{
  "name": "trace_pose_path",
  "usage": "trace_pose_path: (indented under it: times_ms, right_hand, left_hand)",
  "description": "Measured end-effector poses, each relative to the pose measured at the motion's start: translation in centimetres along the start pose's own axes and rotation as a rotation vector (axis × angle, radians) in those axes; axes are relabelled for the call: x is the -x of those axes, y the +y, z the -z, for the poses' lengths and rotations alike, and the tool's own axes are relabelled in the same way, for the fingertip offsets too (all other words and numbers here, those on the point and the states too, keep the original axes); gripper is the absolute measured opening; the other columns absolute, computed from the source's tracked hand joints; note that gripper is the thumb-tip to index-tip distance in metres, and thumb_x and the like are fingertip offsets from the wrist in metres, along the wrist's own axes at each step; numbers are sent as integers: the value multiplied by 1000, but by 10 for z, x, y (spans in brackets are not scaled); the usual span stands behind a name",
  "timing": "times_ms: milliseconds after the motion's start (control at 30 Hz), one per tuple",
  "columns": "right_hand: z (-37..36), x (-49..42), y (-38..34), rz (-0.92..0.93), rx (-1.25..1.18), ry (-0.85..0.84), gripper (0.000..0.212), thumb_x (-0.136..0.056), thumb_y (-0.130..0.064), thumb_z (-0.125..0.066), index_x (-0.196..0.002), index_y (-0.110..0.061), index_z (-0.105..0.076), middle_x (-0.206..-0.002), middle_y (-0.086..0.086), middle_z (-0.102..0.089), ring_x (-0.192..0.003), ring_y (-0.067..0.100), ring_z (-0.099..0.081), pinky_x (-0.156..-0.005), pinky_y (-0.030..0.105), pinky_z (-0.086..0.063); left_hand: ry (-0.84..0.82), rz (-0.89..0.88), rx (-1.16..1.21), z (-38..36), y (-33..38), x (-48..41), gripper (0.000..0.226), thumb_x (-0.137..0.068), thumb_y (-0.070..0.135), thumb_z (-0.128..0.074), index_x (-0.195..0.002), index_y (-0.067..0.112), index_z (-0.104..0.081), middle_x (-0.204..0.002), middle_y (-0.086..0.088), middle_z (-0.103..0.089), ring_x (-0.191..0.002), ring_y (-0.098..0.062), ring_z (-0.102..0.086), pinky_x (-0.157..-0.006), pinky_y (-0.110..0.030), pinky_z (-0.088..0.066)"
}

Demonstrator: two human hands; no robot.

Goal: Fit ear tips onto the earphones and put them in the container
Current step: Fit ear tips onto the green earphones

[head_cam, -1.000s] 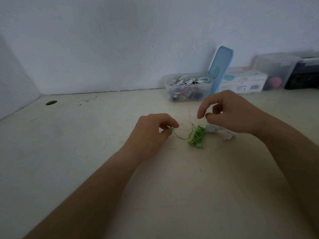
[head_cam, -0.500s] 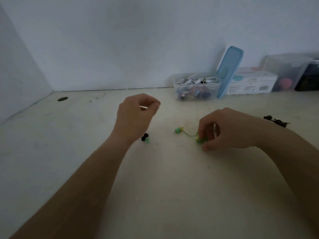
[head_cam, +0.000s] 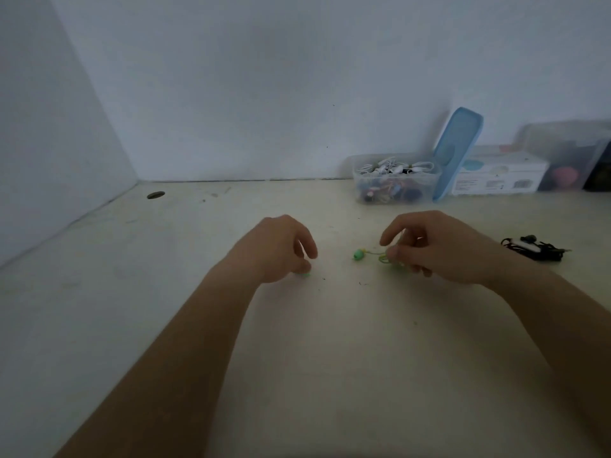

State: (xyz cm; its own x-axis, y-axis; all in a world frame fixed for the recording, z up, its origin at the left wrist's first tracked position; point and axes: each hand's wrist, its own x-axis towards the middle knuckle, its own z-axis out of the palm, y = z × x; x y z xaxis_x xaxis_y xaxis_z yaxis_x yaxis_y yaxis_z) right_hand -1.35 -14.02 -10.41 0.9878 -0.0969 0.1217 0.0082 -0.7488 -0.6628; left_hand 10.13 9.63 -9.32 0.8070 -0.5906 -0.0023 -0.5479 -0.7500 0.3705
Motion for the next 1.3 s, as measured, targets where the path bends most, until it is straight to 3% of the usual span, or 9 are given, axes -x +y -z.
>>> trace_pose_path:
  times_ms: [133, 333, 500, 700, 767, 867, 1000, 1300]
  right_hand:
    - [-4, -3, 0, -27, -101, 19, 11, -90, -28, -68, -85, -22, -76, -59, 0, -62, -54, 14, -57, -59, 31, -51]
    - [-3, -6, -9, -188, -342, -20, 19, -79, -27, -79, -85, -9, -77, -75, 9, -68, -59, 8, -59, -58, 20, -53]
    - [6, -10, -17, -314, -497, -142, 16, -81, -1, -75, -97, 0, -74, -84, 9, -73, -68, 8, -67, -66, 20, -59]
    - [3, -19, -31, -188, -224, -102, 7, -83, -21, -78, -88, -17, -77, -76, -2, -74, -64, 5, -63, -55, 18, -51]
    - [-6, -20, -31, -113, -222, -56, 7, -83, -20, -78, -89, -17, -78, -80, 0, -76, -66, 6, -64, -56, 18, -53]
    - [-18, -20, -27, -39, -270, 5, 11, -82, -14, -78, -93, -12, -75, -71, 3, -74, -59, 8, -63, -53, 20, -53]
    - [-26, -18, -18, 26, -331, 102, 11, -78, -9, -80, -84, -9, -72, -62, 3, -70, -53, 11, -61, -50, 23, -51]
    - [-29, -10, -13, 88, -626, 184, 12, -86, 0, -68, -94, -8, -73, -75, 10, -75, -65, 16, -71, -64, 21, -56]
  left_hand:
    - [-2, 5, -136, -5, 5, 0, 14, -75, 27, -81, -81, 35, -71, -80, 16, -65, -77, -6, -64, -72, -28, -53]
    - [-22, -62, -66, -5, 3, 3, 10, -80, 23, -78, -77, 31, -71, -83, 14, -68, -78, -7, -64, -77, -31, -56]
    - [170, -80, 517, -12, 12, 5, 7, -78, 17, -79, -81, 20, -74, -75, 2, -74, -69, -18, -71, -64, -30, -59]
    - [134, 6, 1061, -25, 28, 7, 18, -80, -2, -76, -97, 4, -74, -89, -9, -74, -65, -1, -66, -53, -8, -46]
    - [104, 38, 1207, -28, 28, 4, 18, -79, -6, -75, -93, 5, -74, -89, -10, -74, -75, -9, -70, -66, -14, -54]
    - [64, 75, 1326, -33, 25, -1, 21, -78, -11, -73, -92, 4, -74, -88, -11, -74, -81, -15, -71, -82, -23, -57]
    - [-16, 108, 1418, -36, 29, -2, 21, -79, -13, -70, -94, 2, -72, -86, -10, -73, -79, -14, -70, -81, -22, -58]
    - [-61, 142, 1617, -35, 32, -6, 14, -88, -9, -60, -94, -3, -71, -86, -14, -73, -79, -19, -72, -79, -24, -59]
